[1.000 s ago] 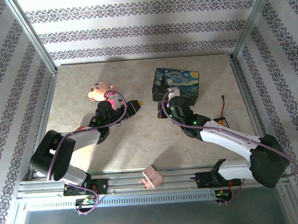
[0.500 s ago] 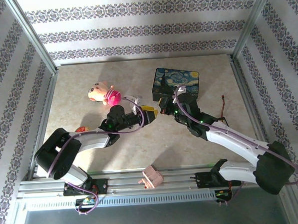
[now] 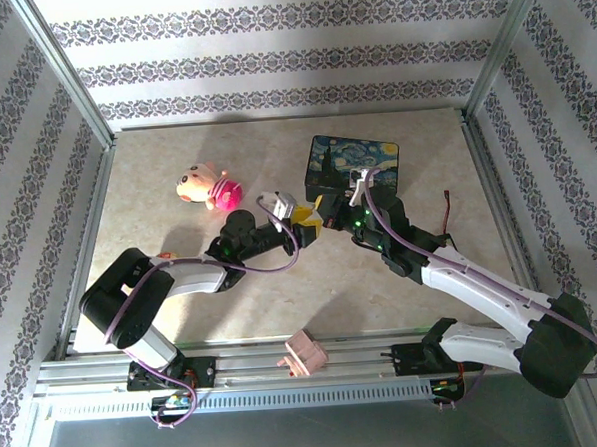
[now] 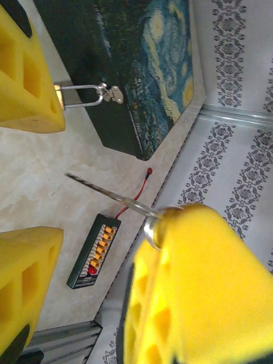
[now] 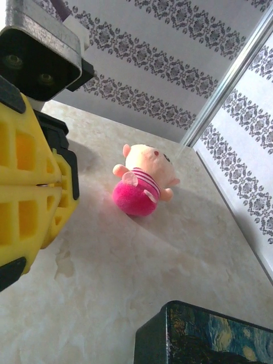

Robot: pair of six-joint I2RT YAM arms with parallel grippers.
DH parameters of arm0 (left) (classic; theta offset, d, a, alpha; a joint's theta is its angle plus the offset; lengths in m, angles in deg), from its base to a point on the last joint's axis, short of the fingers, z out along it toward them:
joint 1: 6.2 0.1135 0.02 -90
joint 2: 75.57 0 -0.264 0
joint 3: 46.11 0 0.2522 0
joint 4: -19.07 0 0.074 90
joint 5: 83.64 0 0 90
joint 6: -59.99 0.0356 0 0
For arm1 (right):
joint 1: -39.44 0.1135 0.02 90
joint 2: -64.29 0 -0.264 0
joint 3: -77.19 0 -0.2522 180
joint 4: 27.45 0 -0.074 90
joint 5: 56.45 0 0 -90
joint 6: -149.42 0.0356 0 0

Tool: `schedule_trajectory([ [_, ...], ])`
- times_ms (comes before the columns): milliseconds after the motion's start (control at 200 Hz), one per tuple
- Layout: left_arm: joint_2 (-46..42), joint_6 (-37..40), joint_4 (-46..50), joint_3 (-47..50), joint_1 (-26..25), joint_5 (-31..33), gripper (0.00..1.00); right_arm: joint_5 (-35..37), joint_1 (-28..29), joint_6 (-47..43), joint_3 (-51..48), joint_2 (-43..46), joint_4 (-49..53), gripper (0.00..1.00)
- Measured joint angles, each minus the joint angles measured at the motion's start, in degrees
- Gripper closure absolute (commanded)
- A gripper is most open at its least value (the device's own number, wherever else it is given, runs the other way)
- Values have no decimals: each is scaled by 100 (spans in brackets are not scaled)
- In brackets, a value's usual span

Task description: Unlock the padlock with the key

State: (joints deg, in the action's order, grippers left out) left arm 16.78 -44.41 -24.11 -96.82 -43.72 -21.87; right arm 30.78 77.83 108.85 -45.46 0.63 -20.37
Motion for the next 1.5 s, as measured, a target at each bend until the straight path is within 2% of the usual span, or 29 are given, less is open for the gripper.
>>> schedule_trajectory([
  [90, 0, 195, 98, -208, 0, -66, 71, -70, 0, 0, 0, -2, 0, 100],
  [220, 0, 468, 330, -470, 0, -170, 100, -168, 0, 0, 0, -9, 0, 100],
  [455, -166, 833, 883, -496, -4, -243, 100, -254, 0, -7, 0, -24, 140, 100],
  [765, -1108, 1891, 2621, -599, -42, -160, 100, -697, 11, -74, 0, 203, 306, 100],
  [969, -1425, 2428, 3545, -922, -48, -313, 100, -909, 11, -162, 0, 450, 356, 100],
  [1499, -1847, 2951, 4374, -999, -66, -614, 100, -1241, 7, -181, -63, 739, 566, 100],
])
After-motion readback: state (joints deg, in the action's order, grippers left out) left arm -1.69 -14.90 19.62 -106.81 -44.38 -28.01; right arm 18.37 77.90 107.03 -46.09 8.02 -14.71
